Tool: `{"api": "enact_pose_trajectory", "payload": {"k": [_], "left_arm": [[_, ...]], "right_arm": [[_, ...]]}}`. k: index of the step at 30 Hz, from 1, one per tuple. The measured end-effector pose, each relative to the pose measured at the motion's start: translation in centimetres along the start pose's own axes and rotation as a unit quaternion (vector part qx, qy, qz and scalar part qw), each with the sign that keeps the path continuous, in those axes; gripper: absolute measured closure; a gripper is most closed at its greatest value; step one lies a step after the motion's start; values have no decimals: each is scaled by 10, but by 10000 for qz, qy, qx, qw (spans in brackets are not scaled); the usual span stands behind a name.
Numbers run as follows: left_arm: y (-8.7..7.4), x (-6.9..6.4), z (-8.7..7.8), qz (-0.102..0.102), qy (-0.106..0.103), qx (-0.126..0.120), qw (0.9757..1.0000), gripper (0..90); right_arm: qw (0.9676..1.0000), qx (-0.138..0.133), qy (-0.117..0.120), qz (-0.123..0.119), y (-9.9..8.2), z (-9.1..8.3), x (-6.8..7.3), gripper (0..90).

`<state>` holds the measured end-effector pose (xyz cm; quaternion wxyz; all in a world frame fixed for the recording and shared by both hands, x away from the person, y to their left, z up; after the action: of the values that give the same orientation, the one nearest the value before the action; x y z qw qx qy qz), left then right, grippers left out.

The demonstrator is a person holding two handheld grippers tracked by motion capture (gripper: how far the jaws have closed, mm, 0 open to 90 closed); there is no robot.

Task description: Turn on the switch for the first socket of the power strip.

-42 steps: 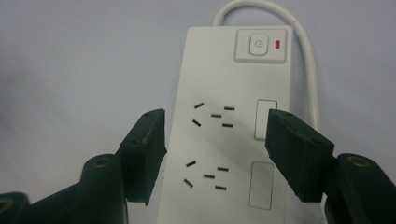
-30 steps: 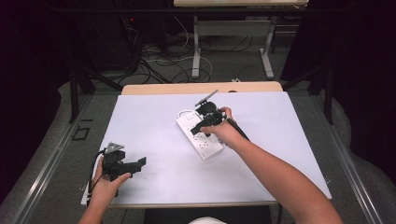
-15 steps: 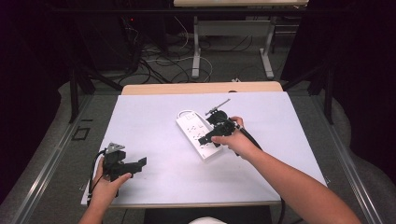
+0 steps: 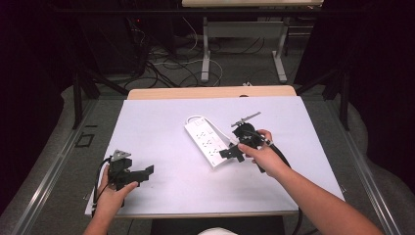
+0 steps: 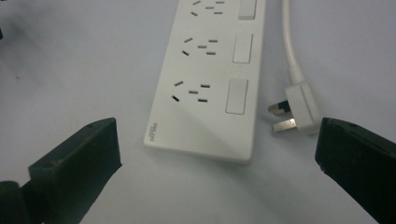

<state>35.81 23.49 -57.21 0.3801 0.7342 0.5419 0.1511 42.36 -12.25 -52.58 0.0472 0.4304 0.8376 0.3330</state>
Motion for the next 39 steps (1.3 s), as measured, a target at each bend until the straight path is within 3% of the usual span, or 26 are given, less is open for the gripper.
{"api": "enact_pose_trajectory", "payload": {"k": [7, 8, 24, 32, 33, 39], "left_arm": [[0, 0, 0, 32, 9, 2, 10000, 58], [0, 0, 0, 2, 6, -4, 10000, 58], [0, 0, -1, -27, -61, 2, 10000, 58], [0, 0, -1, -18, -36, -6, 10000, 52], [0, 0, -1, -23, -39, -28, 10000, 46], [1, -1, -1, -23, -29, -76, 10000, 35]], "right_arm": [[9997, -178, -142, 54, -16, -11, -16, 0], [9998, -100, -174, 80, -19, -13, -17, 0], [9982, -309, -364, 364, -49, -33, -46, 0], [9962, -455, -483, 563, -63, -43, -62, 0], [9952, -506, -495, 682, -67, -46, -65, 0], [9924, -648, -608, 847, -77, -54, -76, 0]]}}
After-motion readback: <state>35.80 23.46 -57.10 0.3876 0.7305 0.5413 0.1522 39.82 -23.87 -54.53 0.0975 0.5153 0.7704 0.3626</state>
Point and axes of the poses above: each handheld gripper's, and its own axes: z roughly forward along the jaws, y roughly out of its top, x roughly to its left, the point moved 5 cm from there along z, roughly forward along the jaws, and after that the axes turned 1 degree about -y, right-handed, at the moved point
